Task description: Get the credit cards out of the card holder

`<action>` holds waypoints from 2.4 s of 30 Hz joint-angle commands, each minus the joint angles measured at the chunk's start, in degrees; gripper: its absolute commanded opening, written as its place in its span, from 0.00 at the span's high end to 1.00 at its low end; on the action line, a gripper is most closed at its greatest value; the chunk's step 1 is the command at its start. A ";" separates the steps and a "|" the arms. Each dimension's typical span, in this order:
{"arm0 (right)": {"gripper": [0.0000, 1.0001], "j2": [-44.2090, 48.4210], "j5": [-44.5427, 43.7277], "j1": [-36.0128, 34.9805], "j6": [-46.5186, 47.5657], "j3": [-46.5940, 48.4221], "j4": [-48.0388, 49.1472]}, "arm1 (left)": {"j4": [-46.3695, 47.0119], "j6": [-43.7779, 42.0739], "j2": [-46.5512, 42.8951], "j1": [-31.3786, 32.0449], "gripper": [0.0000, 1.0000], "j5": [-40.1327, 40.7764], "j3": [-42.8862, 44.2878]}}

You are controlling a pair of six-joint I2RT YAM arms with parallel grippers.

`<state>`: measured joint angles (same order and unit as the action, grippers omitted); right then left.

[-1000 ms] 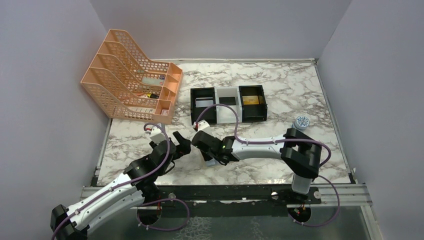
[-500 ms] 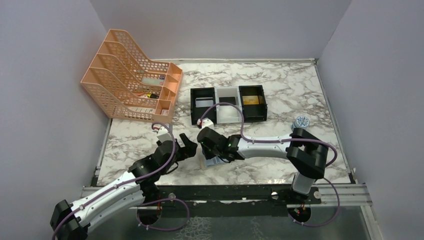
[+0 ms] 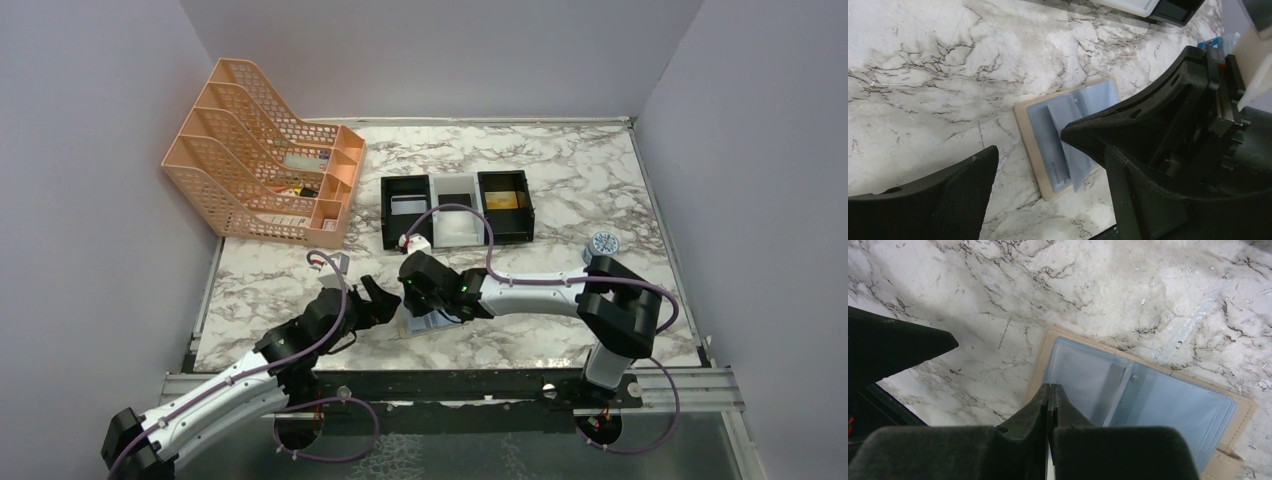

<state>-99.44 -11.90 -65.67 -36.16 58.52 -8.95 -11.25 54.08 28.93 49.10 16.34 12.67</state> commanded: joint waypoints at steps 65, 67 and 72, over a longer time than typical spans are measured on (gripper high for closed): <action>0.99 4.48 10.78 4.42 -3.60 -5.21 8.47 | 30.58 -6.59 20.54 -0.15 0.55 -17.61 -3.51; 0.99 4.56 10.97 4.45 -3.69 -5.30 8.51 | 31.90 -6.95 22.94 -0.17 0.58 -17.30 -2.88; 0.99 5.17 11.44 4.44 -3.62 -5.33 8.85 | 35.84 -6.16 27.73 -0.19 0.68 -18.56 -2.52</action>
<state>-96.71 -2.04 -61.25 -39.22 53.71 -2.48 18.00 48.75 54.00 49.08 -0.08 8.80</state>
